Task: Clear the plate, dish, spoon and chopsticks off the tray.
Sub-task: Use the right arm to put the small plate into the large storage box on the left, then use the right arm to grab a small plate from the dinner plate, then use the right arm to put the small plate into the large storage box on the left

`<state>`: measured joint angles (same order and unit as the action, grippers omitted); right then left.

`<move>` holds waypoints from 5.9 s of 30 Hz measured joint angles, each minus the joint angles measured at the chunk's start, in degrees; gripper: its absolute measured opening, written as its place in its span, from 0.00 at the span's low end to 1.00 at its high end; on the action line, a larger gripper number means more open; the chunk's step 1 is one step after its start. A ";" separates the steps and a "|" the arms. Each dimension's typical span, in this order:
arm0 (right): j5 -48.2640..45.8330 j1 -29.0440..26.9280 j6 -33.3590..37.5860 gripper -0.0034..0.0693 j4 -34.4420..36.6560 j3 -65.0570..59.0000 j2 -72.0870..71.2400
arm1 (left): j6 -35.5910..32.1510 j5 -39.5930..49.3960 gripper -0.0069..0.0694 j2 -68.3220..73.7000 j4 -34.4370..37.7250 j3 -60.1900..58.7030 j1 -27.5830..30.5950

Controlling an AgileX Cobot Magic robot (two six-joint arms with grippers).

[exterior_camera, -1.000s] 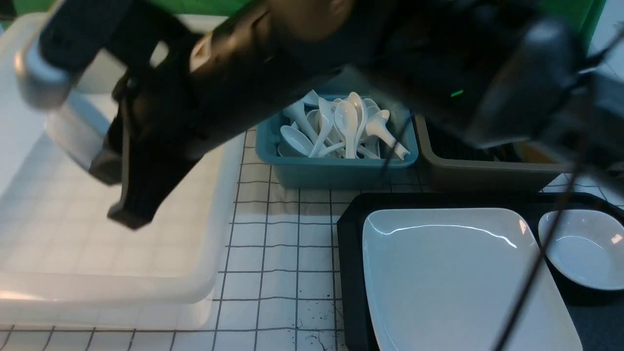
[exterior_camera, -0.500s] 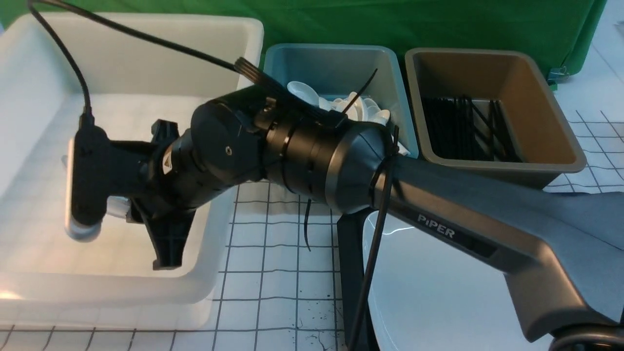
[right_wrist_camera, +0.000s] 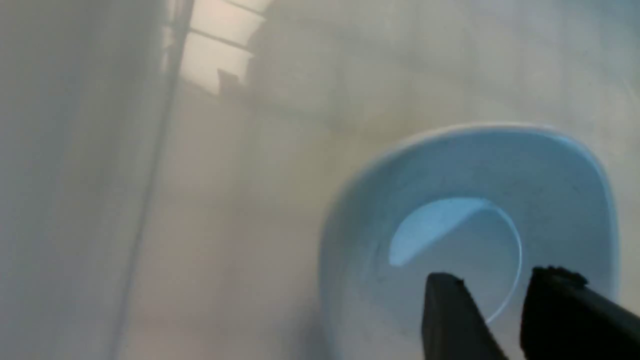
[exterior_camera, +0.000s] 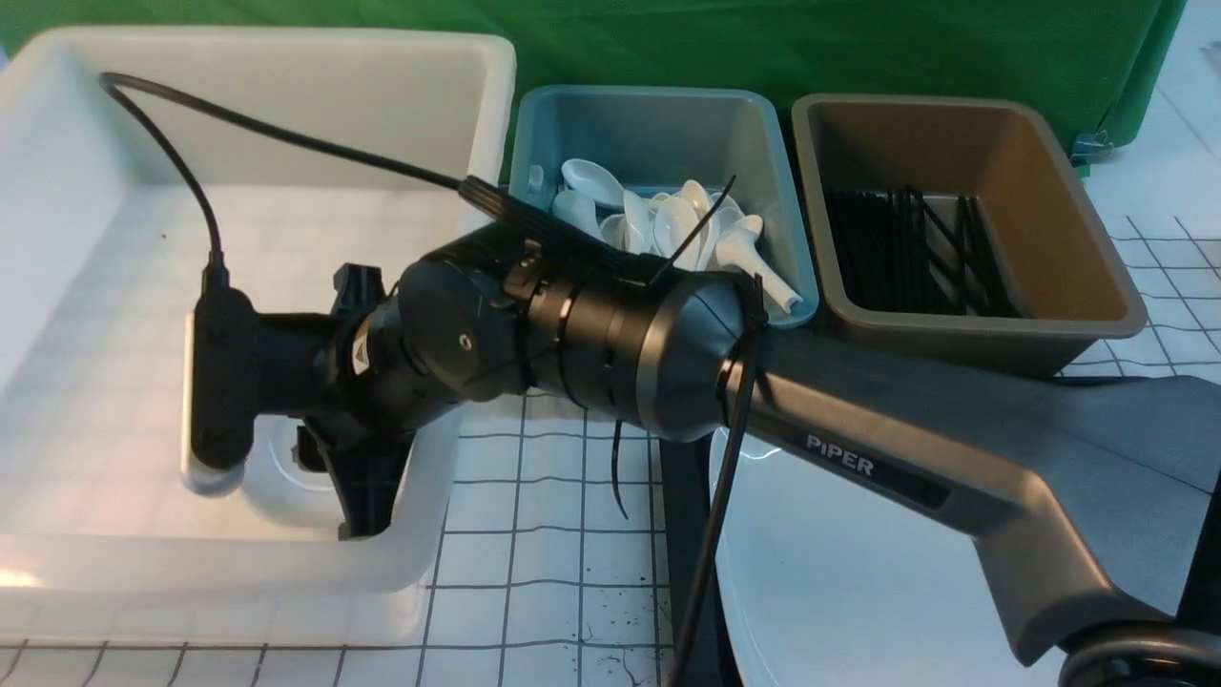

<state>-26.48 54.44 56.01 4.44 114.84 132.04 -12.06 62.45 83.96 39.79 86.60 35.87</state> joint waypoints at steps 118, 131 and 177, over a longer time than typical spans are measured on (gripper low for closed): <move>-22.60 -41.61 -51.25 0.16 -21.57 -58.79 -63.21 | -7.71 -4.66 0.12 -0.37 -2.98 -7.57 -37.84; -18.30 -41.26 -24.35 0.16 29.24 -46.42 -65.99 | -7.51 -17.30 0.12 -0.37 0.27 -7.14 -37.67; -8.51 -4.73 -15.22 0.40 11.62 11.43 3.43 | -3.62 4.63 0.12 -0.45 6.92 6.13 -10.31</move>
<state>-34.99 49.71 40.79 16.06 126.27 135.46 -15.67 67.09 83.51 46.71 92.73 25.56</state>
